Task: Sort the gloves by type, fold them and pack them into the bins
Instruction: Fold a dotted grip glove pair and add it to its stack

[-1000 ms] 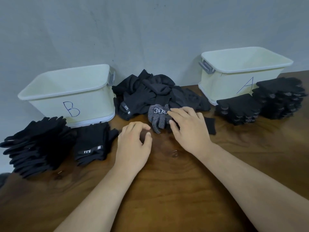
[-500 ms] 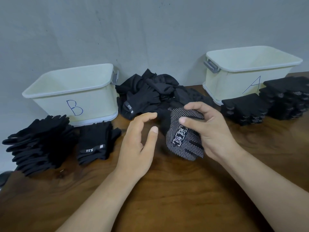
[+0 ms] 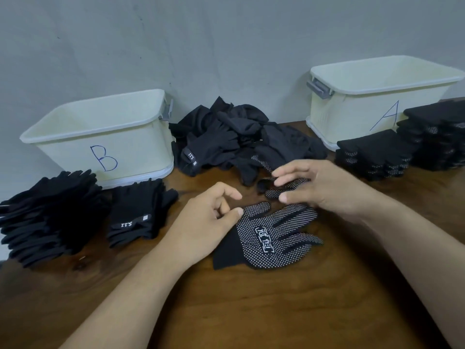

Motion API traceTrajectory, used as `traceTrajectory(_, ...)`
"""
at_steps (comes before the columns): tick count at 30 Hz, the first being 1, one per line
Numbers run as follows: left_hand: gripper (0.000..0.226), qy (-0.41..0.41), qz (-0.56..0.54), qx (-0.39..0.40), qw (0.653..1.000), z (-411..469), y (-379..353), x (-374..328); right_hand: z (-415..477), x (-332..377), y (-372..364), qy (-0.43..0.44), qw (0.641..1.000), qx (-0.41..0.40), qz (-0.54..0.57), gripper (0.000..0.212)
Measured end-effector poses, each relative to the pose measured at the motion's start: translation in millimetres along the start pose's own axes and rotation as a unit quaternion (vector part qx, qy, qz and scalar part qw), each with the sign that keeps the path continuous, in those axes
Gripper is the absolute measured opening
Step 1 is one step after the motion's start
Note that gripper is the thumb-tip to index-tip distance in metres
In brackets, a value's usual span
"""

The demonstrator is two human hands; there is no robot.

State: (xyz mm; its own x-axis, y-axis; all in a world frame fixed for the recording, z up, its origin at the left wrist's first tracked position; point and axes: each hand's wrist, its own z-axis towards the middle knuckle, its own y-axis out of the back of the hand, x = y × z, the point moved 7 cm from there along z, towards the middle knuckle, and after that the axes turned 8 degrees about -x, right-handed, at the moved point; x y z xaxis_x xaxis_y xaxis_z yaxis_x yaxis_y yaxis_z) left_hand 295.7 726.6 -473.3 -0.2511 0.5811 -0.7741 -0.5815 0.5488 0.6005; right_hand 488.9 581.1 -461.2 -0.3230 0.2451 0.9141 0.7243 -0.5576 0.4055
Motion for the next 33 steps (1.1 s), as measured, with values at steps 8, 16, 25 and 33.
traceTrajectory(8, 0.024, -0.204, 0.161, 0.022, 0.965, -9, -10, -22, 13, -18, 48, 0.095, 0.944, -0.178, -0.261, 0.022)
traceTrajectory(16, 0.031, -0.231, 0.260, 0.070, 0.935, -17, -21, -24, 15, -30, 41, 0.031, 0.920, -0.126, -0.369, 0.052)
traceTrajectory(25, 0.020, -0.240, 0.204, 0.070, 0.946, -22, -31, -29, 16, -31, 56, -0.002, 0.949, -0.129, -0.289, 0.038)
traceTrajectory(33, 0.033, -0.222, 0.237, 0.059, 0.944, -22, -28, -26, 14, -26, 57, 0.021, 0.940, -0.166, -0.298, 0.032)
